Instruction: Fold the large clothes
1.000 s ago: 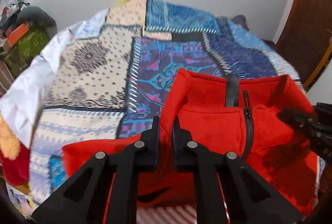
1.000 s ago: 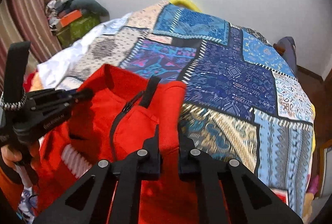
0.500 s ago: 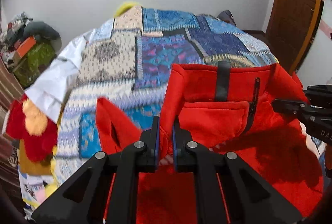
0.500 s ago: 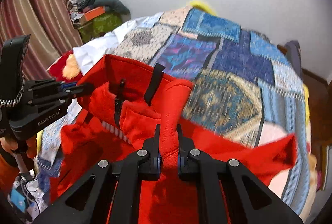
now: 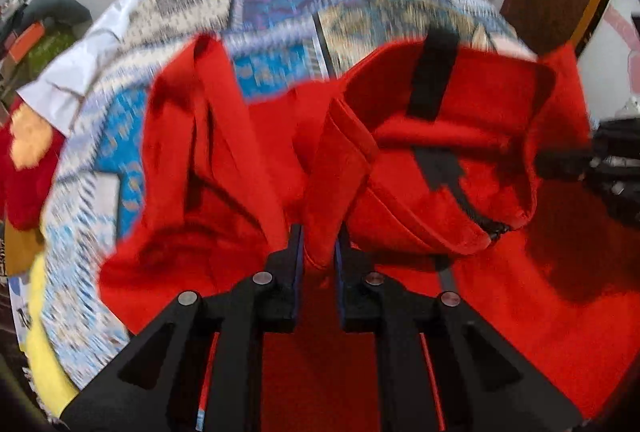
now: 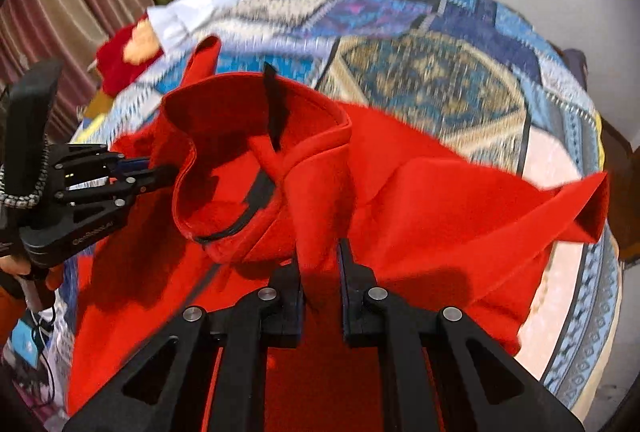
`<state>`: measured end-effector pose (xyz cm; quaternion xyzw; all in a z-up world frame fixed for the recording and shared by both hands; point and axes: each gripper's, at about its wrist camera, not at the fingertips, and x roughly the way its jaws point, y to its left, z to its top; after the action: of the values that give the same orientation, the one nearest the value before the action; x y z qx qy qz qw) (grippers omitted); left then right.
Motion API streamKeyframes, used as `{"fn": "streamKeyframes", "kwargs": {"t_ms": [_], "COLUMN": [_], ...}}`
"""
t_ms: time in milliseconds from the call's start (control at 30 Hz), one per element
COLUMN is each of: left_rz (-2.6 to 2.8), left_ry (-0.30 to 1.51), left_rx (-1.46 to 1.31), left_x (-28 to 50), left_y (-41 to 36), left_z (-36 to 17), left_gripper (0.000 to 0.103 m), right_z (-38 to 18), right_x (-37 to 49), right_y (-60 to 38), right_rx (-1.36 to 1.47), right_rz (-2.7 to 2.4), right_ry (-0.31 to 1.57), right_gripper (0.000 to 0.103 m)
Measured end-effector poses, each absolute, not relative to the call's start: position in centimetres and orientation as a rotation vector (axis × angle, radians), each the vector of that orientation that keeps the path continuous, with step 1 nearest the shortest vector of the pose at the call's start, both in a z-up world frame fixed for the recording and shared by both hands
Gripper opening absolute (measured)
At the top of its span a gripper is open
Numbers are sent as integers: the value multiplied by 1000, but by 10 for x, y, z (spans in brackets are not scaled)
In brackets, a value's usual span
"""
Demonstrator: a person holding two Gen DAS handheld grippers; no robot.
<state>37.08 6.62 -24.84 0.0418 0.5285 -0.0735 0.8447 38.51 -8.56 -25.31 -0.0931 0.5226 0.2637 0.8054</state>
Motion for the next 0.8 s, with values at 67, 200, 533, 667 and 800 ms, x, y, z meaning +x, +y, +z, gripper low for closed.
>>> {"fn": "streamKeyframes", "kwargs": {"t_ms": [67,200,533,667,800], "left_rz": [-164,-179,-144,-97,-28], "left_ry": [1148,1163,1105,1005,929], "left_rx": [97,119,172,184,187], "left_x": [363,343,308,313,343], "left_y": [64,61,84,98,110], "left_z": [-261,-272,-231,-195,-173], "left_gripper": [12,15,19,40,71], "right_z": [-254,-250,-221,-208,-200], "right_x": [379,368,341,340,340], "right_y": [-90,-101,-120,-126,-136], "right_rx": [-192,-172,-248,-250,-264], "right_rz": [564,576,570,560,521], "right_ry": [1129,1138,1062,1037,1010], "right_gripper": [8,9,10,10,10]}}
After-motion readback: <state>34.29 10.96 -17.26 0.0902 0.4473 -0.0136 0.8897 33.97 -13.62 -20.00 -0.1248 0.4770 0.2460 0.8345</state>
